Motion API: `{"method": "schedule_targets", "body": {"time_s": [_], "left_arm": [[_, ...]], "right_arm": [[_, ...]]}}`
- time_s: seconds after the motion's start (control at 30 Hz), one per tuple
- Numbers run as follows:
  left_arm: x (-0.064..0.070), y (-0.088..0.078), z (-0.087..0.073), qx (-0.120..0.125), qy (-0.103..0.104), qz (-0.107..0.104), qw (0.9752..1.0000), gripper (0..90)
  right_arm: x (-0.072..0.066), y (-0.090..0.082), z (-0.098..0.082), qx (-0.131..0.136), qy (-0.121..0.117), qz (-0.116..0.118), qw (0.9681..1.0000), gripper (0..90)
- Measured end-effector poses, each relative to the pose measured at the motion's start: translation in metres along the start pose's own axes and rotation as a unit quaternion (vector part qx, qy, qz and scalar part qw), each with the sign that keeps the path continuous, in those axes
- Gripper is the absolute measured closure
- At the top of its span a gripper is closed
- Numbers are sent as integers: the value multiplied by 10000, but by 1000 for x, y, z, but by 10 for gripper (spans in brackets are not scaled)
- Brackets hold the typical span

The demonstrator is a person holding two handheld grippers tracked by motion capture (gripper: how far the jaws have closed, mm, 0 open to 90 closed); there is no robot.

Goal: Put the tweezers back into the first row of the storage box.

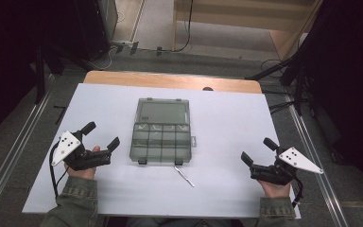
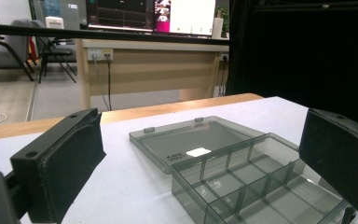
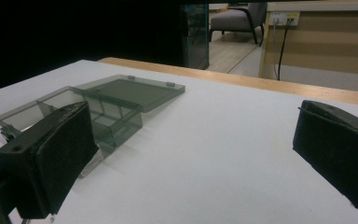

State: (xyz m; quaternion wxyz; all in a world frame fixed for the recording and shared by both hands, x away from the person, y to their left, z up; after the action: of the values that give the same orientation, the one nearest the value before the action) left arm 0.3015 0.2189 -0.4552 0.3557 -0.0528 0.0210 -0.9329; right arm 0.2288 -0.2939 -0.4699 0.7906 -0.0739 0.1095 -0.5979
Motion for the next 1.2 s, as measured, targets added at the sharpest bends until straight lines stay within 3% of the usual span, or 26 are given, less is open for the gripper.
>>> {"method": "schedule_targets", "body": {"time_s": [0.8, 1.2], "left_arm": [[-2, -1, 0, 37, -96, 50, 9999, 0], [-3, 0, 0, 37, -119, 27, 9999, 0]], "right_arm": [[-5, 5, -2, -234, -95, 57, 9997, 0], [-24, 12, 1, -459, -249, 384, 9979, 0]]}}
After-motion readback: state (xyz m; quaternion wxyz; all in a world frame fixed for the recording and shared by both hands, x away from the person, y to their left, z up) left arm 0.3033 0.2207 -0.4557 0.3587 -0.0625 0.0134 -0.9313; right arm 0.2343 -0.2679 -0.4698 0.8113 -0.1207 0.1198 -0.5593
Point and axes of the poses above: each handheld gripper's, and its own axes: y roughly forward along the jaws, z roughly out of its top, x roughly to its right, the point moved 3 cm from there along y, roughly forward along the jaws, and after that the axes turned 11 degrees about -z, right-handed, at the moved point
